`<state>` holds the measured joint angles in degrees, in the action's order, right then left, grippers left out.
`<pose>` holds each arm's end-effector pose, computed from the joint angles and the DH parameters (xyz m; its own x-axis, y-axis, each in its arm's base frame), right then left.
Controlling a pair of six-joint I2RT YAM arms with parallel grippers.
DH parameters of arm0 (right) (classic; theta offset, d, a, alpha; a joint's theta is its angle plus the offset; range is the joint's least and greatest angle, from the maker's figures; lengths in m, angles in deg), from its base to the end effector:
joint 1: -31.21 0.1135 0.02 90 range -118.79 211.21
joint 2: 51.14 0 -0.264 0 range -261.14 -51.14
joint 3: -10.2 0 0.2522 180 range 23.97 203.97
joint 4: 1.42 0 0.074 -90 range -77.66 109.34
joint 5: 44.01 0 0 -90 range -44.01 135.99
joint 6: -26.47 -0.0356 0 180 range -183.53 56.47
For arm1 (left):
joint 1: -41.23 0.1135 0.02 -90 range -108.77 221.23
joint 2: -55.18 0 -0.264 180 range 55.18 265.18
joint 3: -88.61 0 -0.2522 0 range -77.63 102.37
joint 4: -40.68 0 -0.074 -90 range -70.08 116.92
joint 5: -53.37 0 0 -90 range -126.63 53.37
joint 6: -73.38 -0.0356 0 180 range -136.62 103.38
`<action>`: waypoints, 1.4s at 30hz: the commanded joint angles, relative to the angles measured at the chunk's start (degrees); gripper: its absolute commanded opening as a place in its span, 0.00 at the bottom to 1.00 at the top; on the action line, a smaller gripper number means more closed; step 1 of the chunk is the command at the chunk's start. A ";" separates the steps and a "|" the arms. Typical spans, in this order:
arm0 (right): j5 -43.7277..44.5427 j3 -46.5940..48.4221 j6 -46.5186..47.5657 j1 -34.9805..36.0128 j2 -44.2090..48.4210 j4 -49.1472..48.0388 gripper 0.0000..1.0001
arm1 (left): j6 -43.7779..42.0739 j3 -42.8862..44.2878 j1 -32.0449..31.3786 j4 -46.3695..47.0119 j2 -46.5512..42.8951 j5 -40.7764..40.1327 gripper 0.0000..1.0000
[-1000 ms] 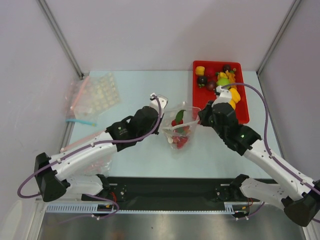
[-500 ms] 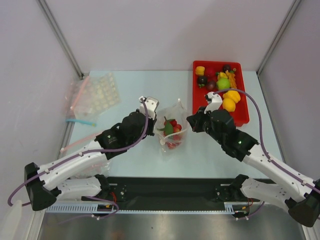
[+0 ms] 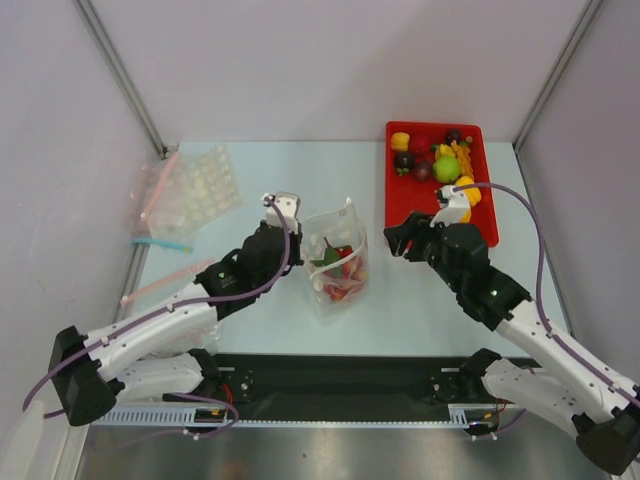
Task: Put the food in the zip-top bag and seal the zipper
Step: Adjust the zipper food storage bag at the center of the board, then pick up the fake fruit from the bin.
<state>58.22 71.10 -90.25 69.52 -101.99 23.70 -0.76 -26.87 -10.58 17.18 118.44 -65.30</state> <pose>0.1669 0.1222 0.3340 -0.3825 0.2579 -0.8873 -0.3061 0.8707 0.3850 0.1685 -0.1865 0.3150 -0.3385 0.0425 -0.9400 0.3353 0.9389 -0.0783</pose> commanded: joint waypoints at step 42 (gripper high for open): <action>12.20 21.41 5.26 -32.24 -41.32 1.13 1.00 | 4.18 -12.44 1.89 16.50 -14.13 2.39 0.00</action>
<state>66.96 88.06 -93.04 37.63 -139.56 27.00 2.50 -40.07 -8.88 31.15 104.96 -64.23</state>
